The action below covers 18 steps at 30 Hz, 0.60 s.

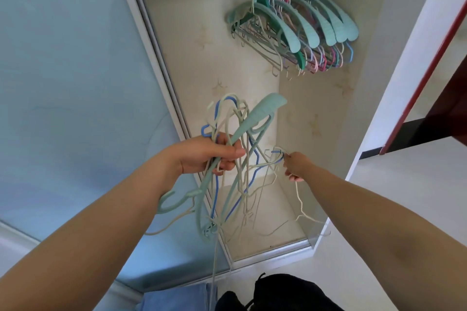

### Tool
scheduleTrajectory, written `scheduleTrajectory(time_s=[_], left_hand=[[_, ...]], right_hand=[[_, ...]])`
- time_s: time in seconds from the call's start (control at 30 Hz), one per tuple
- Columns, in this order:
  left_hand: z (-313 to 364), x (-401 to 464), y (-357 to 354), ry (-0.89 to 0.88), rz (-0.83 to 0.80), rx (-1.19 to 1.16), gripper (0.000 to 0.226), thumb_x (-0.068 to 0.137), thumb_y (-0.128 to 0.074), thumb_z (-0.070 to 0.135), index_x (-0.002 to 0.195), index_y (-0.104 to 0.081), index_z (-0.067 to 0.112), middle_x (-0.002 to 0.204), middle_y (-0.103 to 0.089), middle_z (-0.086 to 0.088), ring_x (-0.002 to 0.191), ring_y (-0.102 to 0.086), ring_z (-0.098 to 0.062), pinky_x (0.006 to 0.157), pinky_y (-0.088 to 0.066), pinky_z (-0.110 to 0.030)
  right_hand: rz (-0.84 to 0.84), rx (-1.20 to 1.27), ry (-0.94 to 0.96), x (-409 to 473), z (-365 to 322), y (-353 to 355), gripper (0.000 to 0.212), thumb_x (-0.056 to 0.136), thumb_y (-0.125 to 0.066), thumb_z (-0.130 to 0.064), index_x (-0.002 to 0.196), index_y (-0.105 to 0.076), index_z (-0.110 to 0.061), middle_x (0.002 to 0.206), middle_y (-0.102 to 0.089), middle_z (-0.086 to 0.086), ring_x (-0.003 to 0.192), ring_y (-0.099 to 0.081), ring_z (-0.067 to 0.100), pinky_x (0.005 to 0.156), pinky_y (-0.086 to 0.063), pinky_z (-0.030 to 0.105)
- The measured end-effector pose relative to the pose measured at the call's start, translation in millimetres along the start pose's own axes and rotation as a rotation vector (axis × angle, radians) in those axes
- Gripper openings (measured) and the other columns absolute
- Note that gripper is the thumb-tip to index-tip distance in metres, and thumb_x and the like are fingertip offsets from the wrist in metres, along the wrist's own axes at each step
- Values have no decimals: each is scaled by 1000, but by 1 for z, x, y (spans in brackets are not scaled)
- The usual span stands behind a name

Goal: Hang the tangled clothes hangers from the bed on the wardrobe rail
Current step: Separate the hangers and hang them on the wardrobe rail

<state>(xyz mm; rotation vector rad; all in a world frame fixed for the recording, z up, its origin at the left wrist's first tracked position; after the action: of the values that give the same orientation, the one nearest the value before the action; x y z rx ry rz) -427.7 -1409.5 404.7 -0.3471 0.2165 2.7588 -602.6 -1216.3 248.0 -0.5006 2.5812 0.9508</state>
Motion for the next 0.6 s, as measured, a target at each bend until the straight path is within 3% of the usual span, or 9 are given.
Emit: scheduleTrajectory(time_s=[0.07, 0.13, 0.27, 0.33, 0.4, 0.47, 0.53, 0.6], left_hand=[[-3, 1, 1, 12, 59, -15, 26, 72, -72, 34, 57, -53, 24, 57, -32, 2, 52, -35, -11, 49, -30, -21], [-6, 2, 4, 13, 96, -42, 25, 69, -74, 35, 57, -55, 24, 59, -31, 1, 52, -35, -10, 47, -30, -21], [-9, 4, 4, -1, 0, -52, 29, 74, -70, 31, 56, -50, 23, 55, -33, 2, 51, -35, -10, 47, -32, -20], [-7, 5, 3, 0, -62, -21, 29, 77, -67, 29, 55, -49, 22, 56, -32, -1, 51, -34, -11, 49, -32, -21], [-6, 7, 0, 4, -100, 19, 27, 80, -65, 27, 56, -54, 25, 56, -34, 0, 52, -35, -11, 51, -31, -23], [-7, 9, 1, 22, -86, 48, 31, 85, -62, 23, 55, -58, 30, 55, -37, 5, 53, -37, -10, 53, -29, -24], [-10, 11, 4, 36, -23, 48, 31, 85, -61, 22, 55, -58, 29, 53, -40, 6, 53, -38, -10, 53, -30, -25], [-14, 13, 9, 56, 68, 28, 21, 81, -67, 24, 62, -57, 23, 52, -42, 6, 52, -40, -9, 51, -32, -23]], right_hand=[[-31, 76, -112, -4, 3, 2, 22, 98, -41, -12, 80, -51, -4, 66, -56, 11, 35, -50, 18, 41, -37, 16], [-40, 79, -139, -4, 8, 1, 12, 93, -49, -10, 85, -56, -5, 68, -60, 7, 34, -50, 13, 39, -35, 11], [-6, 30, -84, -3, 6, 1, 18, 98, -48, -17, 87, -53, -3, 55, -63, 5, 27, -49, 11, 33, -35, 12], [67, 79, 7, -2, 6, 2, 9, 98, -46, -13, 99, -49, -5, 68, -66, 11, 43, -59, 18, 44, -46, 22], [158, 126, 98, 0, 10, 7, 34, 95, -43, -5, 126, -41, -16, 89, -65, 20, 62, -66, 29, 50, -49, 29], [189, 10, 163, -1, 14, 14, 58, 93, -38, -2, 143, -27, -28, 99, -64, 24, 74, -68, 35, 53, -49, 28], [225, -181, 183, 1, 18, 19, 58, 92, -36, -3, 144, -27, -28, 106, -62, 23, 86, -67, 36, 64, -54, 33], [239, -456, 115, 0, 22, 21, 48, 94, -38, -5, 140, -34, -17, 120, -59, 19, 105, -61, 36, 86, -53, 42]])
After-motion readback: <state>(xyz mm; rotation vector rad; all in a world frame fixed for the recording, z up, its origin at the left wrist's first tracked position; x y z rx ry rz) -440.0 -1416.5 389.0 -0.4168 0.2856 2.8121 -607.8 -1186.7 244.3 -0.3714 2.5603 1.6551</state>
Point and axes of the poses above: each hand's wrist, its own x-axis towards the middle knuckle, its own y-axis out of the back of the hand, z = x × y, the point moved 1 cm from there along x, towards the middle knuckle
